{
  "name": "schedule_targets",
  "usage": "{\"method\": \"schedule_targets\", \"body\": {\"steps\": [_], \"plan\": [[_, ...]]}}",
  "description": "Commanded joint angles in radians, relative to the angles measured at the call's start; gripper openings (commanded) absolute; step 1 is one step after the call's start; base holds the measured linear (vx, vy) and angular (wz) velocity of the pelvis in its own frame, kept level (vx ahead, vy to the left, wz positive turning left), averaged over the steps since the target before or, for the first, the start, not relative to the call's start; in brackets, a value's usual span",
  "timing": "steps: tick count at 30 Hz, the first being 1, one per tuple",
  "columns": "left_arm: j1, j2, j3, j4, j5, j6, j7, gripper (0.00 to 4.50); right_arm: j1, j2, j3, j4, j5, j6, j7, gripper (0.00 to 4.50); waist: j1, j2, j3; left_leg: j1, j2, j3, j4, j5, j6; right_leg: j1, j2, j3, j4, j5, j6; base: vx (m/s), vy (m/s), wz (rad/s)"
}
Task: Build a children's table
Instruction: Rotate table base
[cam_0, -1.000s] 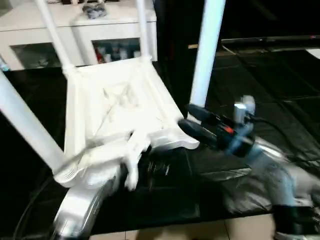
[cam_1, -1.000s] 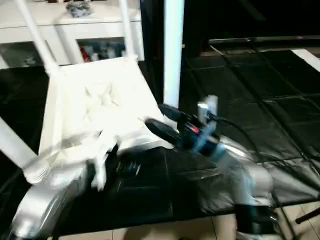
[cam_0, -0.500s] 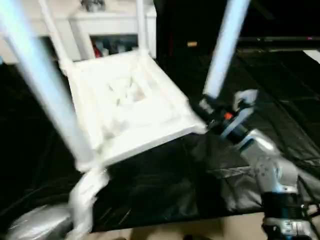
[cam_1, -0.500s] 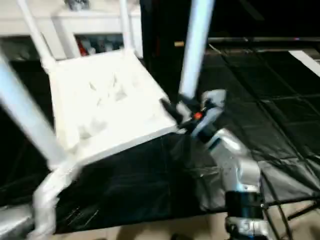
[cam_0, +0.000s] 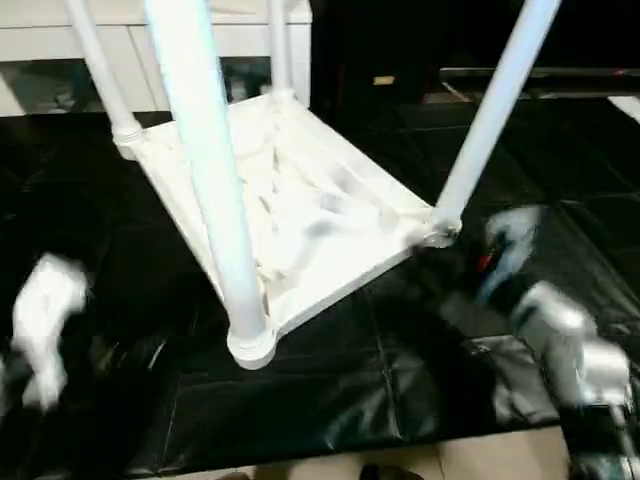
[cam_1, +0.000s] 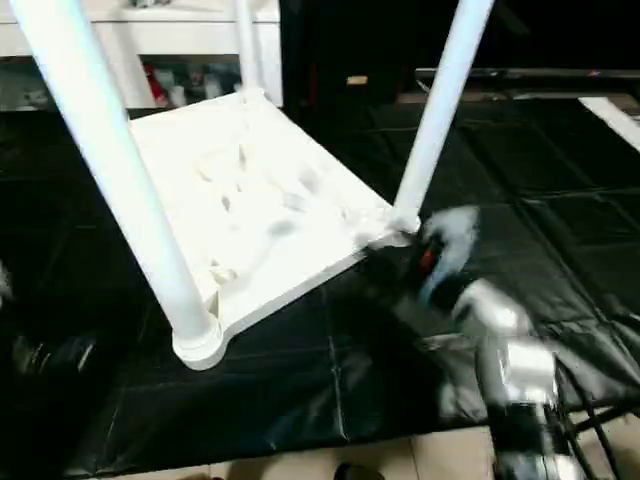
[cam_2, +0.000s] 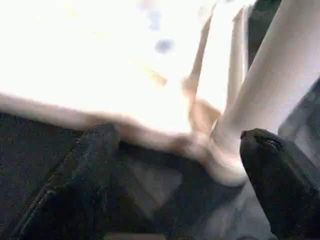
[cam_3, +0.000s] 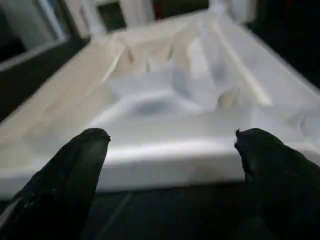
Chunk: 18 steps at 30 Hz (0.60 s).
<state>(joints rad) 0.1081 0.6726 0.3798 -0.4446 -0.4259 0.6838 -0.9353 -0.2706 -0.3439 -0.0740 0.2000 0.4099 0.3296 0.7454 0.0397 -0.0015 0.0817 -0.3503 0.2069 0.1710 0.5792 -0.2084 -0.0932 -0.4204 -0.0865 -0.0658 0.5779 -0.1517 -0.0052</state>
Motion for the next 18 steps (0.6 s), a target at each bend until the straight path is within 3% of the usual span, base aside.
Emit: {"method": "schedule_targets", "body": {"steps": [1, 4, 5, 8, 9, 12, 13, 18], "plan": [[-0.023, -0.016, -0.058, 0.031, 0.004, -0.016, 0.008, 4.46, 0.017, -0.022, 0.020, -0.041, -0.031, 0.019, 0.015, 4.50, 0.005, 0.008, -0.056, -0.002, 0.008, 0.009, -0.068, -0.124, 0.074, 0.052, -0.028, 0.037, -0.045, -0.192, -0.234, 0.000, 0.000, 0.00], [-0.069, -0.042, -0.114, 0.057, 0.012, -0.029, 0.009, 4.46, 0.034, -0.044, 0.046, -0.069, -0.053, 0.043, 0.012, 4.50, 0.001, 0.005, -0.054, -0.007, 0.007, 0.008, -0.070, -0.143, 0.066, 0.057, -0.032, 0.038, -0.050, -0.252, -0.215, 0.000, 0.000, 0.00], [-0.076, -0.047, -0.123, 0.062, 0.012, -0.030, 0.011, 4.46, 0.036, -0.048, 0.051, -0.070, -0.059, 0.043, 0.010, 4.50, 0.001, 0.003, -0.053, -0.003, 0.008, 0.009, -0.070, -0.152, 0.064, 0.055, -0.031, 0.038, -0.054, -0.269, -0.211, 0.000, 0.000, 0.00], [-0.123, -0.078, -0.157, 0.085, 0.014, -0.036, 0.042, 4.46, 0.033, -0.070, 0.096, -0.073, -0.104, 0.058, -0.001, 4.50, 0.004, 0.011, -0.051, 0.001, 0.009, 0.007, -0.071, -0.187, 0.047, 0.051, -0.030, 0.037, -0.060, -0.315, -0.198, 0.000, 0.000, 0.00], [-0.136, -0.086, -0.171, 0.091, 0.014, -0.039, 0.045, 4.46, 0.029, -0.073, 0.117, -0.070, -0.129, 0.059, -0.013, 4.50, 0.007, 0.017, -0.052, 0.003, 0.009, 0.007, -0.070, -0.189, 0.044, 0.049, -0.030, 0.037, -0.058, -0.310, -0.199, 0.000, 0.000, 0.00], [-0.150, -0.102, -0.182, 0.085, -0.017, -0.028, 0.043, 4.46, 0.023, -0.069, 0.142, -0.062, -0.163, 0.057, -0.031, 4.50, 0.008, 0.013, -0.054, 0.001, 0.010, 0.005, -0.070, -0.191, 0.036, 0.051, -0.029, 0.037, -0.055, -0.285, -0.206, 0.000, 0.000, 0.00], [-0.150, -0.112, -0.189, 0.074, -0.047, -0.012, 0.035, 4.46, 0.011, -0.056, 0.156, -0.042, -0.183, 0.064, -0.057, 4.50, 0.010, 0.019, -0.057, 0.001, 0.010, 0.005, -0.069, -0.182, 0.033, 0.052, -0.030, 0.037, -0.050, -0.260, -0.214, 0.000, 0.000, 0.00], [-0.101, -0.092, -0.211, 0.037, -0.106, 0.016, -0.028, 4.46, -0.014, -0.021, 0.174, 0.008, -0.231, 0.061, -0.132, 4.50, 0.009, 0.014, -0.063, 0.000, 0.009, 0.008, -0.065, -0.150, 0.036, 0.055, -0.028, 0.037, -0.042, -0.206, -0.237, 0.000, 0.000, 0.00]]}}
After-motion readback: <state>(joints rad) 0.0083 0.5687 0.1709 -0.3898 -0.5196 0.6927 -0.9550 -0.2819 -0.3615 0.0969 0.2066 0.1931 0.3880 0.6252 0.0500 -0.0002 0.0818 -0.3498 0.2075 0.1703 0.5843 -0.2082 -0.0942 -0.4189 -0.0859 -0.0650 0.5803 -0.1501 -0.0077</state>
